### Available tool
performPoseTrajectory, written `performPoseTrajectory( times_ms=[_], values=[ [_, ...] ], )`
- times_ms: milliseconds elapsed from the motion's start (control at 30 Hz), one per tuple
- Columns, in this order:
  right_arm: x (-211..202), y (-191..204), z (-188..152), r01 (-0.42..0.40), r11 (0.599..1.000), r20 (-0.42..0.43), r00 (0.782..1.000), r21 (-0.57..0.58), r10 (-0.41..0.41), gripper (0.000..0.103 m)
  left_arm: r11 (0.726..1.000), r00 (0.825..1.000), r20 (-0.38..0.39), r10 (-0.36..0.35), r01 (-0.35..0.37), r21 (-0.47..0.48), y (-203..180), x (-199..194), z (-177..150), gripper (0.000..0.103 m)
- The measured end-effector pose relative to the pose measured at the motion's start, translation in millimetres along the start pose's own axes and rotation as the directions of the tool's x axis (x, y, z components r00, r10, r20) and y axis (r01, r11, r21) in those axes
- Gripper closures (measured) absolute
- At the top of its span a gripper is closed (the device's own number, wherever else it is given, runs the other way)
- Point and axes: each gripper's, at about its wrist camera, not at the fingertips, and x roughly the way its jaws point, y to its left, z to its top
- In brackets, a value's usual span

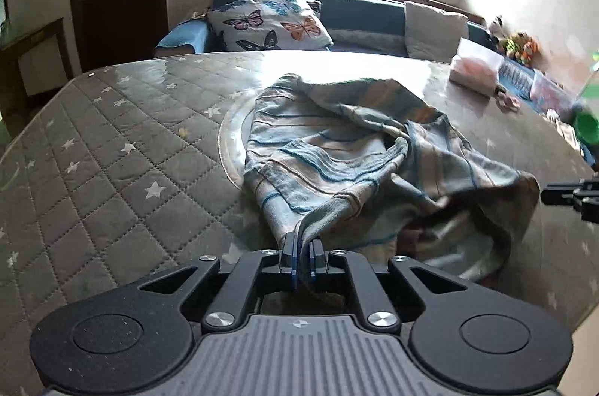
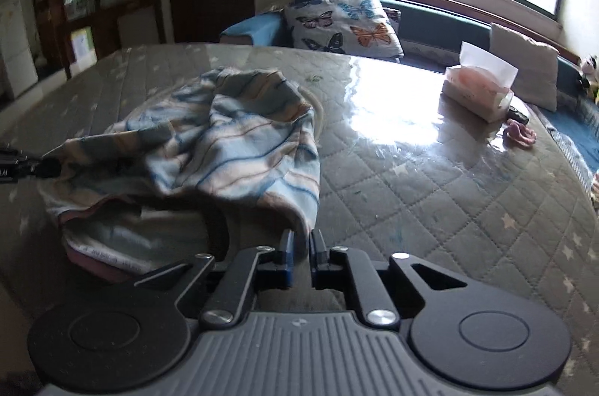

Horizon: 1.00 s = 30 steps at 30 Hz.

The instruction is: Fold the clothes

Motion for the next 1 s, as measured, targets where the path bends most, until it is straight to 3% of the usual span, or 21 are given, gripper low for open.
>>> performPoseTrajectory(
  times_ms=[67,133,167,367,600,700,733,833,933,1000],
  values=[
    [-7,5,2,0.005,0.999,0.010,1.000,-0.033,-0.004,0.082,1.000,1.000,0.022,0.004,-0.004,0.025,-4,-5,-1,0.086],
    [-11,12,7,-0.008,0.998,0.030,1.000,-0.064,0.010,0.075,0.998,0.999,0.047,0.005,-0.007,0.056,-10,-9,0,0.060],
    [-12,15,9,-0.016,0.997,0.040,0.999,-0.078,0.019,0.066,0.997,0.998,0.055,0.001,-0.005,0.079,-14,-8,0,0.057],
    [10,47,23,-0.048,0.978,0.046,0.997,-0.205,0.059,0.053,0.977,0.995,0.100,-0.026,0.005,0.211,-40,-2,5,0.053],
    [45,74,27,-0.051,0.943,0.013,0.998,-0.330,0.058,0.052,0.954,0.997,0.053,-0.054,0.036,0.297,-62,35,7,0.053],
    [58,79,28,-0.035,0.932,0.013,0.999,-0.360,0.042,0.055,0.948,0.999,0.021,-0.051,0.042,0.316,-64,51,5,0.057],
    [61,78,28,-0.032,0.933,0.012,0.999,-0.359,0.039,0.058,0.946,0.999,0.011,-0.047,0.041,0.321,-65,56,5,0.069],
    [65,72,33,-0.033,0.947,0.019,0.999,-0.319,0.041,0.082,0.954,0.999,0.006,-0.040,0.037,0.298,-59,60,6,0.092],
    [59,56,41,-0.045,0.972,0.051,0.997,-0.230,0.058,0.096,0.971,0.998,0.058,-0.027,0.013,0.238,-44,47,12,0.098],
    [52,43,45,-0.038,0.985,0.080,0.995,-0.169,0.053,0.097,0.983,0.996,0.088,0.001,-0.017,0.181,-30,38,16,0.099]
  ],
)
